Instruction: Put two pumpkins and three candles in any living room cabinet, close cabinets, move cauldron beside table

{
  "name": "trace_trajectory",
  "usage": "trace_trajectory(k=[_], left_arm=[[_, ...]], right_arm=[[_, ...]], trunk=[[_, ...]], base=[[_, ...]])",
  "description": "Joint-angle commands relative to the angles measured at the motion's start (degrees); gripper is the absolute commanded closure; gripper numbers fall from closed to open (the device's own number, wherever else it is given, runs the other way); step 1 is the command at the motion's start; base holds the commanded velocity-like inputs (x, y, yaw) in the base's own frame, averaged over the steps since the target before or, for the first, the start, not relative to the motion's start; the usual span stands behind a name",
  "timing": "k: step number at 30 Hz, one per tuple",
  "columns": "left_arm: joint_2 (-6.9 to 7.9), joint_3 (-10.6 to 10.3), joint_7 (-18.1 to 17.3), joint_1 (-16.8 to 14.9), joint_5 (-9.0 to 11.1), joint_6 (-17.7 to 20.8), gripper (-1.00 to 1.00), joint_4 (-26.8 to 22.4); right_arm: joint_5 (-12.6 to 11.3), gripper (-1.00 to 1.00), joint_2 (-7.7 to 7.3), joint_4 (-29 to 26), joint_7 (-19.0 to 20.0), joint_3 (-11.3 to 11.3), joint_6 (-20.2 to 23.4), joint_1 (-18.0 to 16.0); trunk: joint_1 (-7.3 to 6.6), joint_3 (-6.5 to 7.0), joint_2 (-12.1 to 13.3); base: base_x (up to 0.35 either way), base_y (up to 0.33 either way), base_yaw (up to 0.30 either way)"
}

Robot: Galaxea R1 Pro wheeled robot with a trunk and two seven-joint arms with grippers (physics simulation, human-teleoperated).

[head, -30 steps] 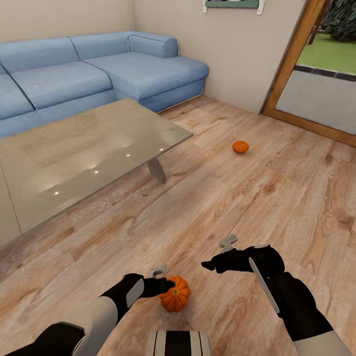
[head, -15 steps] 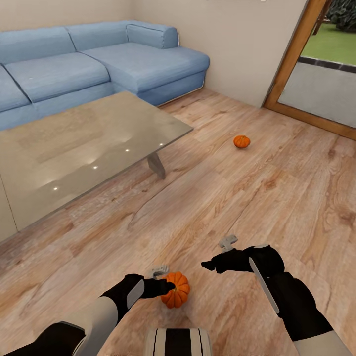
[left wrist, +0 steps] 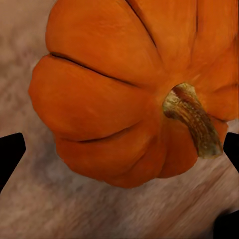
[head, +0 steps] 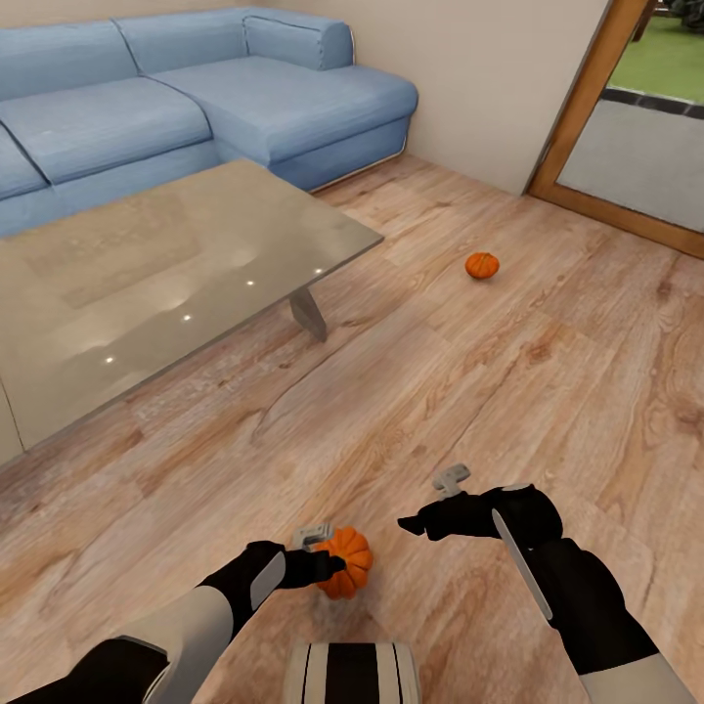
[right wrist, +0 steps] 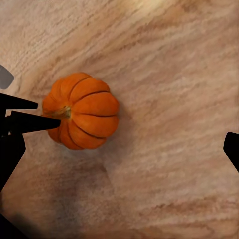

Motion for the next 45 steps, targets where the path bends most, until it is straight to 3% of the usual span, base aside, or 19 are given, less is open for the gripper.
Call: trace_trajectory(k=[1, 28, 45], left_arm=[[0.04, -0.47, 0.04, -0.01, 0.55, 0.23, -1.0, -0.07], [0.04, -0.47, -0.05, -0.02, 0.66, 0.05, -1.0, -0.19], [0.04, -0.47, -0.18, -0.01, 0.66, 0.05, -1.0, -0.19]], right_arm=[[0.09, -1.0, -0.04, -0.05, 0.13, 0.06, 0.23, -0.03], [0.09, -1.0, -0.04, 0.04, 0.12, 0.06, 0.23, -0.03], [0.18, -1.0, -0.04, 0.04, 0.04, 0.09, 0.23, -0.04]], trunk=[[-0.01, -0.04, -0.01], [-0.01, -0.04, -0.01], [0.4, -3.58, -0.23]], base=[[0.0, 0.0, 0.0], [0.039, 0.0, 0.0], [0.0, 0.0, 0.0]])
